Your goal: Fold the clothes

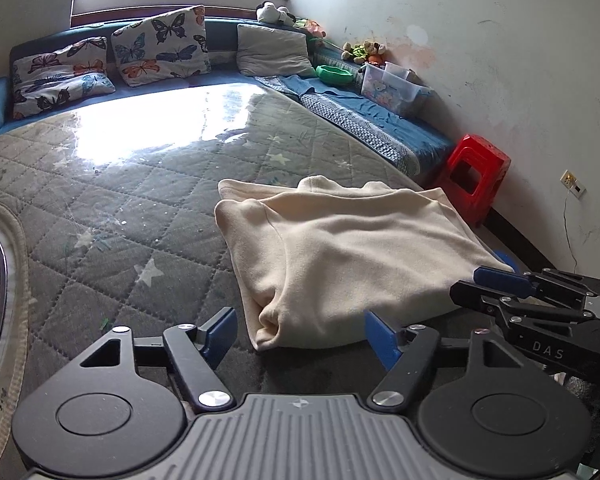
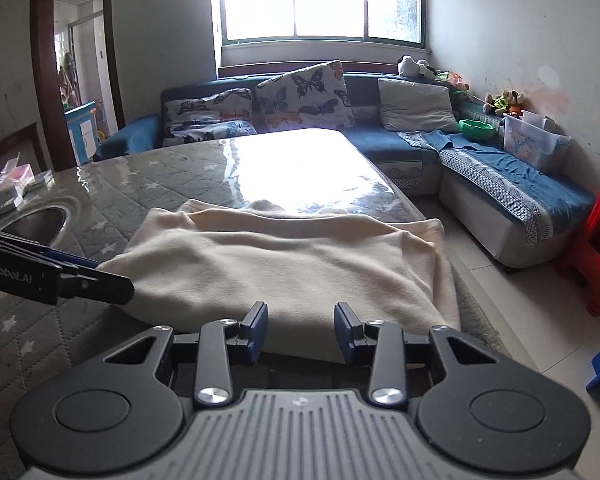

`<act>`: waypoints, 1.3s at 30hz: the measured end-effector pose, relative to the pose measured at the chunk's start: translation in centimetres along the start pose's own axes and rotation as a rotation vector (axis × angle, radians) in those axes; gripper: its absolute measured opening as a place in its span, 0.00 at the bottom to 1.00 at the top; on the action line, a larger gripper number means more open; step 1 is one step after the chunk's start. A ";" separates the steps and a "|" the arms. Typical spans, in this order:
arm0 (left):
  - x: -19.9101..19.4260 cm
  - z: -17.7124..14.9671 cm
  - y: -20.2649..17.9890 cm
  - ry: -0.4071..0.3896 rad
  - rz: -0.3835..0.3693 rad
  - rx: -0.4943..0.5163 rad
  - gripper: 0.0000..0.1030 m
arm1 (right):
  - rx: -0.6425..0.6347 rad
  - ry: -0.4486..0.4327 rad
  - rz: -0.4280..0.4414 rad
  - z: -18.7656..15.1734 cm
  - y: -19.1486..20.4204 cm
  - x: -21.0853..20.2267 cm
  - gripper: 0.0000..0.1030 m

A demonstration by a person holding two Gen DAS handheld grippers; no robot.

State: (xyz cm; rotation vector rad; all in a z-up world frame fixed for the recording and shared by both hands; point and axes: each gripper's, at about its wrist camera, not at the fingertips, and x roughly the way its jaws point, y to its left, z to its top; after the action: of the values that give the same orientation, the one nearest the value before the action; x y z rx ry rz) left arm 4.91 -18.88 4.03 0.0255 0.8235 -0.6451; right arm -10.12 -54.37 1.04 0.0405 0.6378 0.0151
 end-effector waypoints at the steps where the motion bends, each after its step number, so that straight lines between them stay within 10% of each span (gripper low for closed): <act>1: -0.1 -0.1 -0.1 -0.001 0.001 0.005 0.75 | 0.001 -0.003 0.003 0.0 0.1 -0.1 0.36; 39: -3.6 -3.7 0.6 -0.044 0.071 0.021 1.00 | -0.013 -0.045 0.020 -2.5 3.4 -2.7 0.49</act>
State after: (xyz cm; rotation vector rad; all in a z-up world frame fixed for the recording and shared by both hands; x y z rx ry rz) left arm 0.94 -15.54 3.87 0.0597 0.7703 -0.5852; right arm -13.81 -50.97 0.76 0.0345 0.5924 0.0373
